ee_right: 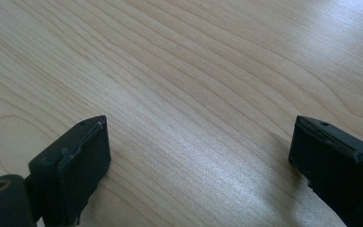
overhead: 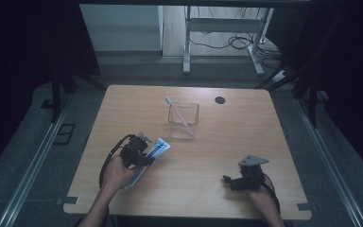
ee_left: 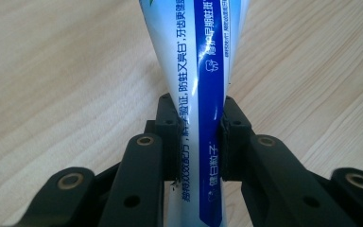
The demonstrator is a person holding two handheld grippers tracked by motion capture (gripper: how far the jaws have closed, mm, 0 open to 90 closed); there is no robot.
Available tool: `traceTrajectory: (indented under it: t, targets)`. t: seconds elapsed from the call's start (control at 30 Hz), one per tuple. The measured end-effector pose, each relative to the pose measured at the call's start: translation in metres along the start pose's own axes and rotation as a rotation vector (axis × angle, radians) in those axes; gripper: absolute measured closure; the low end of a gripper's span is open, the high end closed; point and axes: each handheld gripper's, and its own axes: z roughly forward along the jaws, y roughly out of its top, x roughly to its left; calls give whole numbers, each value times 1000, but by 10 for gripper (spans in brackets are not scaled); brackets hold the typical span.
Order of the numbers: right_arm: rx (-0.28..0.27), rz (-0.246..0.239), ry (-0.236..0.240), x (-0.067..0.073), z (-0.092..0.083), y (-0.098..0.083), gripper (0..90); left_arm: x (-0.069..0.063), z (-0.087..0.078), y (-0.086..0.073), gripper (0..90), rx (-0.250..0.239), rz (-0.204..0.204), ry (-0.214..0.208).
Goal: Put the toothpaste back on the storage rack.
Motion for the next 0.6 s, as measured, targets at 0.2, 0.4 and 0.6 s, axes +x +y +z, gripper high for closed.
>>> traceTrajectory:
  t: [0.2, 0.4, 0.6]
  targets:
    - [0, -1, 0, 0, 0, 0, 59, -2, -9, 10, 745, -50, 12, 3]
    - [-2, -6, -1, 0, 0, 0, 59, -2, -17, 18, 744, -97, 15, 3]
    - [-1, -6, 0, 0, 0, 0, 59, -1, -22, 27, 744, -136, 14, 5]
